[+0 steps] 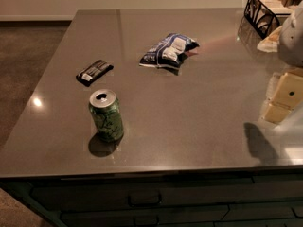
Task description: Knock green can over
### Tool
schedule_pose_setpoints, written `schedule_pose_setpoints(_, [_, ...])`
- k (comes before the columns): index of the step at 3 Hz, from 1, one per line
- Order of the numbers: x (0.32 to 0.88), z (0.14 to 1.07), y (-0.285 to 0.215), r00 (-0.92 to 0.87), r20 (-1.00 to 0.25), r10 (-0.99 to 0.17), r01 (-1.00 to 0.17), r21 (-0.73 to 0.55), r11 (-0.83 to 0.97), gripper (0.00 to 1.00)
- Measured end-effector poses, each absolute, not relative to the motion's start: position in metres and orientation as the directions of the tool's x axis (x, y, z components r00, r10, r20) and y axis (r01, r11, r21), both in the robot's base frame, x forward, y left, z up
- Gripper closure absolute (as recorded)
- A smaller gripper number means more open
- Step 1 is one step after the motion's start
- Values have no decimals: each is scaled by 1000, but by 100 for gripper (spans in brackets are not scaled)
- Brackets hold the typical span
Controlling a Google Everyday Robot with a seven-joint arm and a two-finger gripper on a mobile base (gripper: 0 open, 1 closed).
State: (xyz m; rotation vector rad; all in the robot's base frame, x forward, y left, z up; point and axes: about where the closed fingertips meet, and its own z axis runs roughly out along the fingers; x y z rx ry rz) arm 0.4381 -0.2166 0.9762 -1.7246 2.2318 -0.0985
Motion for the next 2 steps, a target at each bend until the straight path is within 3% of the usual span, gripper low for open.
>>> schedule_pose_setpoints(2, [440, 967, -188, -205, -265, -942, -940, -213, 265, 0])
